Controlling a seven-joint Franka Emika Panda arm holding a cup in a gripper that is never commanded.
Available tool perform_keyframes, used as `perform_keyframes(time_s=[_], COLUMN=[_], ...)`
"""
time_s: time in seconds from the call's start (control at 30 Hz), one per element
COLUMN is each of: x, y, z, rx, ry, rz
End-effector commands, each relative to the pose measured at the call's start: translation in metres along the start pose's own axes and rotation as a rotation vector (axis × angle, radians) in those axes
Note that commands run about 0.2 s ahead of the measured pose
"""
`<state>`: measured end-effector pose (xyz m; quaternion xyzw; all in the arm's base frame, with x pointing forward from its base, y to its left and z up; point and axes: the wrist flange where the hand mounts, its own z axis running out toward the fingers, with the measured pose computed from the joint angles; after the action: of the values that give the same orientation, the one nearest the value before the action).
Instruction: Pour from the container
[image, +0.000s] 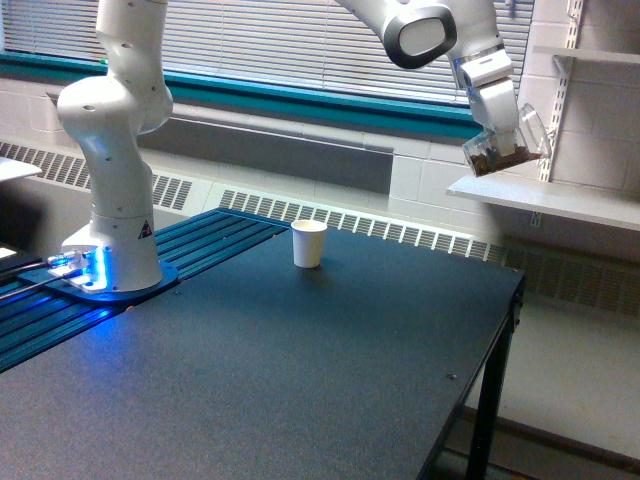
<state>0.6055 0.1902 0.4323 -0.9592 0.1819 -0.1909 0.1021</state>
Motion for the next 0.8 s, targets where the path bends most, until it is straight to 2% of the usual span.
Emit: perform_keyframes(time_s=[0.03, 0.1, 0.53, 0.8], x=[-0.029, -0.036, -0.046, -0.069], y=[0.045, 0.050, 0.054, 0.055], z=[0.051, 0.057, 0.062, 0.062], rx=[-0.102, -0.110, -0.149, -0.180], ry=[-0.102, -0.116, -0.118, -0.112], rz=[0.035, 0.034, 0.003, -0.028])
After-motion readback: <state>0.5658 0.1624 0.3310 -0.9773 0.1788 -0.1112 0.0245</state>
